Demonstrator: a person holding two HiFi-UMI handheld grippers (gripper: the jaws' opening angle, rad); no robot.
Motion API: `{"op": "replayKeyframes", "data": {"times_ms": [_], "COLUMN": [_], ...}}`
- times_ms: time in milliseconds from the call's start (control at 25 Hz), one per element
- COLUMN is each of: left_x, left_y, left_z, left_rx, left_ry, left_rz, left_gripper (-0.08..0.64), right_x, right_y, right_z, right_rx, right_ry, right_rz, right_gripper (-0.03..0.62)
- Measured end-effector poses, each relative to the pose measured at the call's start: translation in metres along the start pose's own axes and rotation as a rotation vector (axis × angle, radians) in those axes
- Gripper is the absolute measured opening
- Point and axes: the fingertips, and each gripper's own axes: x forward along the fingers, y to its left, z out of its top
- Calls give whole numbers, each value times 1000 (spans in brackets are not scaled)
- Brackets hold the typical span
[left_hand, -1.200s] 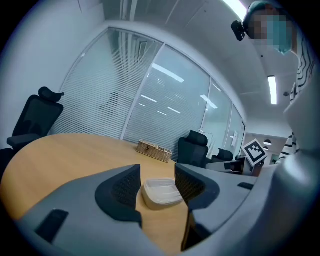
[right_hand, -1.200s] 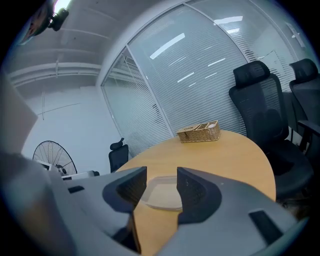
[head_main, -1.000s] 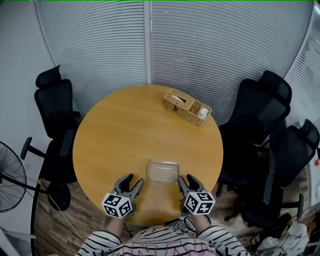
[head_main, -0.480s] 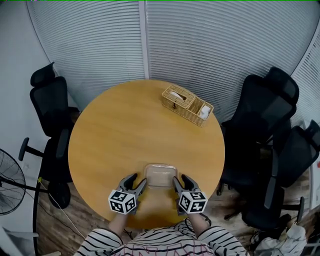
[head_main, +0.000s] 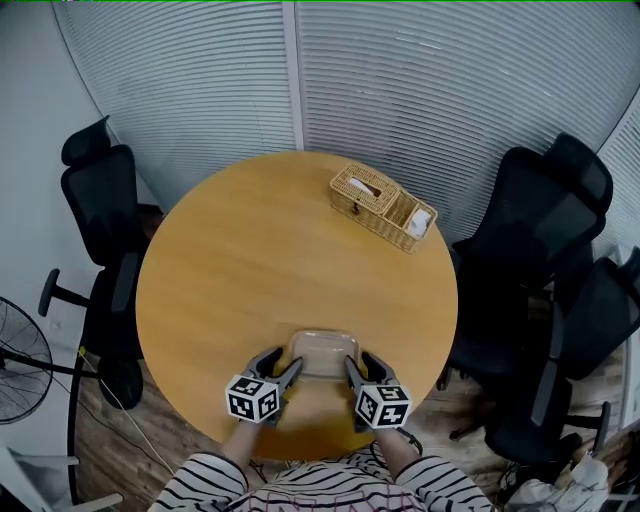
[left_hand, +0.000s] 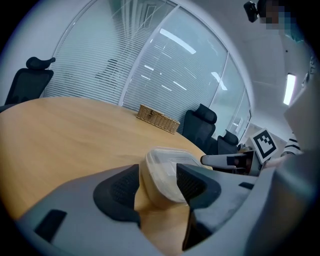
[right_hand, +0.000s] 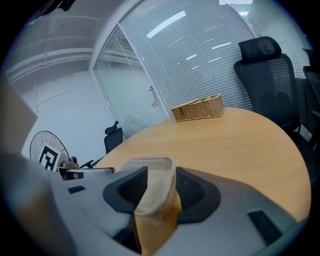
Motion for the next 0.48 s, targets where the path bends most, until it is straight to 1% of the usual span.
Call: {"op": "replayKeyframes", "data": {"times_ms": [120, 320, 480], "left_x": [2, 5, 4], "left_y": [-1, -7, -10], "left_z": [-3, -3, -4], "left_rx": [-23, -10, -7], "left_ry": [4, 9, 11], "left_rz": [-6, -28, -18], "left_gripper": [213, 213, 213], "right_x": [2, 5, 3], "right_y": [1, 4, 6], "right_z": [0, 0, 1], "right_rx": [2, 13, 13], "right_ry": [0, 2, -4], "right_rz": [4, 9, 12], "right_gripper": [189, 189, 187]}}
